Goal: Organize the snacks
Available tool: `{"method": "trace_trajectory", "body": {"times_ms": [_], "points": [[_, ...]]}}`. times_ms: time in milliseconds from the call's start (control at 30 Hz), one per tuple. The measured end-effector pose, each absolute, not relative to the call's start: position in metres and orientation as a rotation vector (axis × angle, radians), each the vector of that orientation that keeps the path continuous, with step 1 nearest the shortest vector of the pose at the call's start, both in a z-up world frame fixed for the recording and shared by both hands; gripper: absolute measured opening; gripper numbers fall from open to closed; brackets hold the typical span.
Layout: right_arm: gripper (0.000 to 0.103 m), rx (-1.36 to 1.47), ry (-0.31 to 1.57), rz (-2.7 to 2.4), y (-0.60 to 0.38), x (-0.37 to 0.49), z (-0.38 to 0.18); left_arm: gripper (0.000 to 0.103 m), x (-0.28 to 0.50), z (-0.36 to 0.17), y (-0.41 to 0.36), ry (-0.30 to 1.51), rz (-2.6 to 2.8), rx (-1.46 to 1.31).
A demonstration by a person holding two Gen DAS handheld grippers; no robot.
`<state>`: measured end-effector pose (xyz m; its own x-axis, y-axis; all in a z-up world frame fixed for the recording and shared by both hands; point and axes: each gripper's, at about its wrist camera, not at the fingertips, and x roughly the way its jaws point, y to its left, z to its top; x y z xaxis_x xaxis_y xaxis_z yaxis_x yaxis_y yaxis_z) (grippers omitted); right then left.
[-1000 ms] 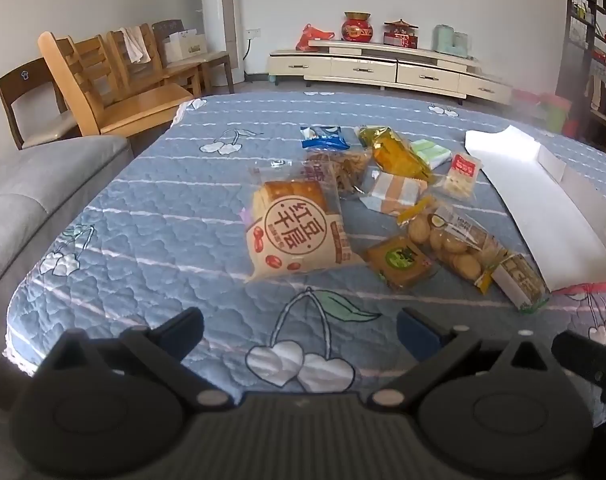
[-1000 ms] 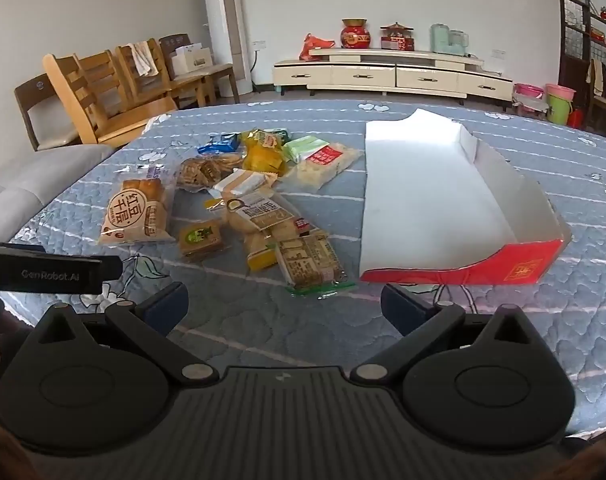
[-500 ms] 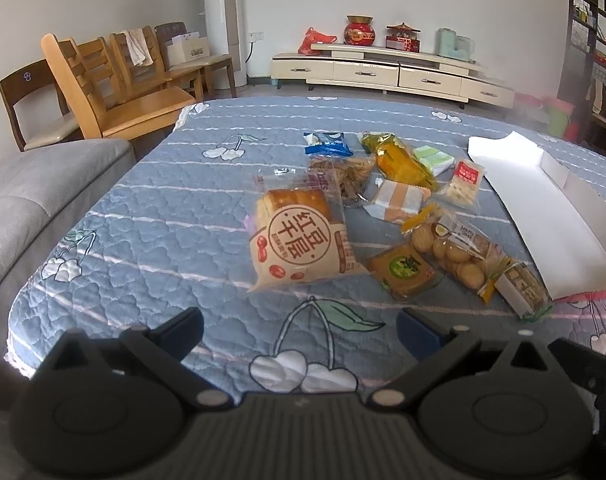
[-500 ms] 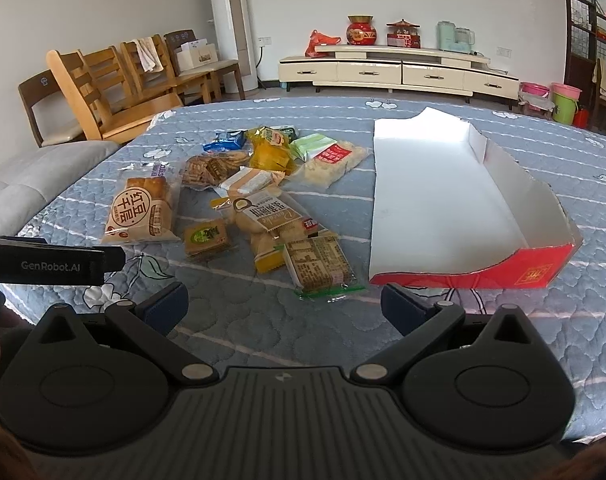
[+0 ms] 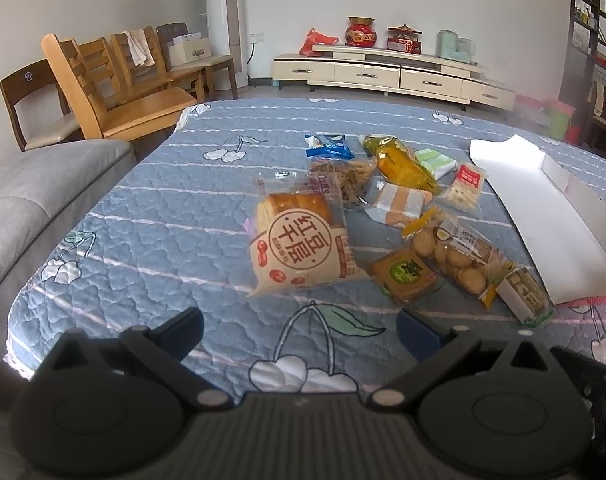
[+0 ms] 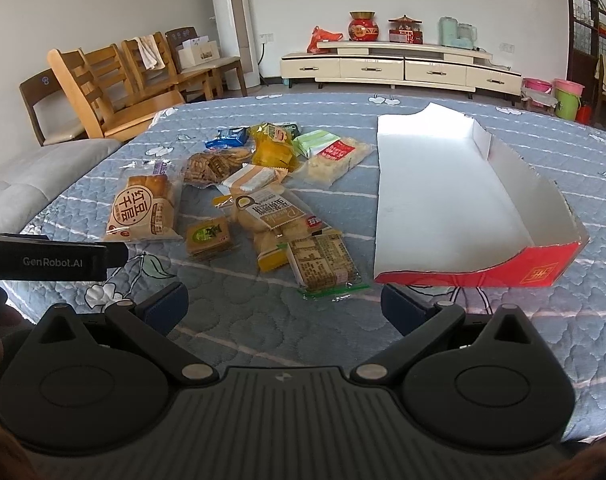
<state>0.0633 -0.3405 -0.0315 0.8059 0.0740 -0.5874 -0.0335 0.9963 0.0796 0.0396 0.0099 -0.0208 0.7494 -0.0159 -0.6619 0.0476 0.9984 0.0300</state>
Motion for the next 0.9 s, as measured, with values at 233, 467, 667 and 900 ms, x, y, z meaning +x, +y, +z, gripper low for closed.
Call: {"method": "trace_trajectory", "body": {"times_ms": [233,467,667,900], "points": [[0.103,0.076,0.655,0.064,-0.340,0.066,-0.032,0.102,0.042,-0.022,0.011,0.725,-0.032,0.043],[0.103,0.087,0.667,0.062,-0.341,0.067,-0.034,0.102,0.050,-0.023,0.012,0.727,-0.026,0.038],[0.103,0.089,0.681,0.055,-0.344,0.071,-0.035,0.102,0.074,-0.018,0.011,0.710,-0.009,0.033],[0.103,0.085,0.696,0.050,-0.346,0.078,-0.039,0.102,0.125,-0.031,0.001,0.747,0.024,0.055]]}}
